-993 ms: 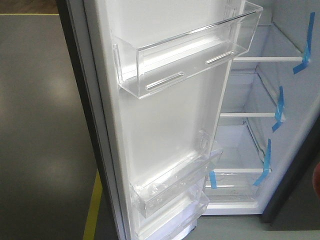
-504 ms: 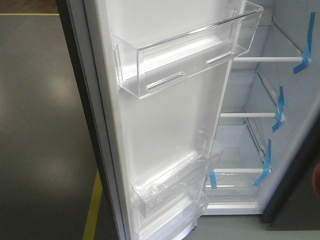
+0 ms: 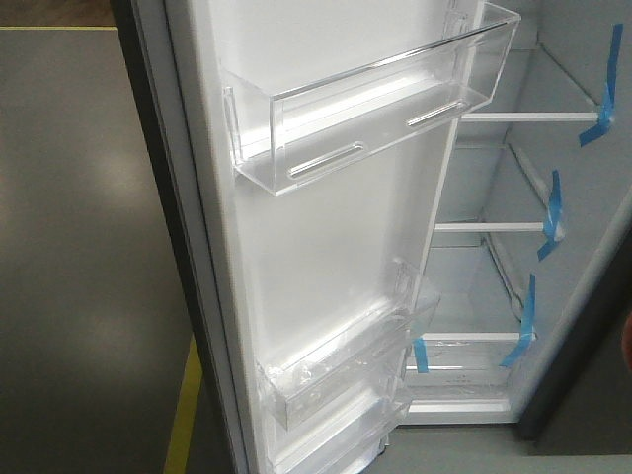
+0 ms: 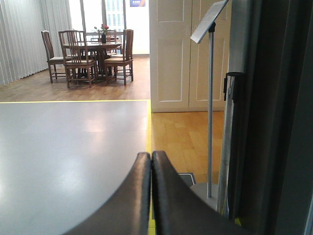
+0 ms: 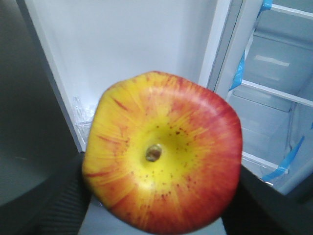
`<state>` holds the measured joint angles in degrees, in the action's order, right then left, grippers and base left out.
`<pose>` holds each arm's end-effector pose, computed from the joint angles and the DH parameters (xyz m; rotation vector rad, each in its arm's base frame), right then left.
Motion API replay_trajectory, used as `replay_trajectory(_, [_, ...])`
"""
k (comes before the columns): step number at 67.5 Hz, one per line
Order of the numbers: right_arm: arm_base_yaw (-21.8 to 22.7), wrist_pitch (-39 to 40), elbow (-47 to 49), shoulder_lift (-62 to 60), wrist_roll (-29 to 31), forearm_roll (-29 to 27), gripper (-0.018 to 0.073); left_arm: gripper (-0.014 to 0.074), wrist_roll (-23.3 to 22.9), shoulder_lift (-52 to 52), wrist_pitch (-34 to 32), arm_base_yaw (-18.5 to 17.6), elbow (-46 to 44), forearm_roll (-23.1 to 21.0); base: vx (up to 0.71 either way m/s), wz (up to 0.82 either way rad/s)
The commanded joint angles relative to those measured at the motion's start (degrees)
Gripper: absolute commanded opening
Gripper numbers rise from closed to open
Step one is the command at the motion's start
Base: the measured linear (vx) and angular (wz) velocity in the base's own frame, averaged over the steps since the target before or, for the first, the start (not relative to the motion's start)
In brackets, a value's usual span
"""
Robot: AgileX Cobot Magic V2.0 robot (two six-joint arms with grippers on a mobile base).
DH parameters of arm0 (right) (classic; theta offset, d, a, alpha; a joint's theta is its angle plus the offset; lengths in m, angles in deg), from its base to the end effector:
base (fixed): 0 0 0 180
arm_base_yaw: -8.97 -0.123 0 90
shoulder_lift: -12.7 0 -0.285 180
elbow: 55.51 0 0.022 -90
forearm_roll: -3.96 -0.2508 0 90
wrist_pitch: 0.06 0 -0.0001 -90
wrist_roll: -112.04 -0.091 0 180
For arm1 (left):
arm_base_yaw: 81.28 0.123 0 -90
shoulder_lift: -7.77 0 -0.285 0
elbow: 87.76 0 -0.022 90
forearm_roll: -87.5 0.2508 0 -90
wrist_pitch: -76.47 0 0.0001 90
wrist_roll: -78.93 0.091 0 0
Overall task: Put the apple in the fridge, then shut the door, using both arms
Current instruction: 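Raise the apple in the right gripper toward the upper door bin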
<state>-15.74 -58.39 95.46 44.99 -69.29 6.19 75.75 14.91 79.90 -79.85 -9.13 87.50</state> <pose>0.0445 0.0171 0.3699 -0.4258 2.0521 0.2286 0.0567 0.0014 0.2000 -0.0626 1.5556 -0.0241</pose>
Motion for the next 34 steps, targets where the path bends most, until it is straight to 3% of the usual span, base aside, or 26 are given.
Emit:
replay_trajectory(1, [0.1, 8.0, 1.5, 0.6, 0.5, 1.8, 0.036, -0.0006, -0.5, -0.9, -4.3, 0.0, 1.6, -0.4, 0.0, 0.0])
replay_trajectory(14, [0.1, 20.5, 2.8, 5.1, -0.2, 2.9, 0.036, -0.0006, -0.5, -0.9, -4.3, 0.0, 1.6, -0.4, 0.0, 0.0])
replay_trajectory(34, [0.1, 26.3, 17.2, 23.2, 0.6, 2.9, 0.036, -0.0006, -0.5, -0.9, -4.3, 0.0, 1.6, -0.4, 0.0, 0.0])
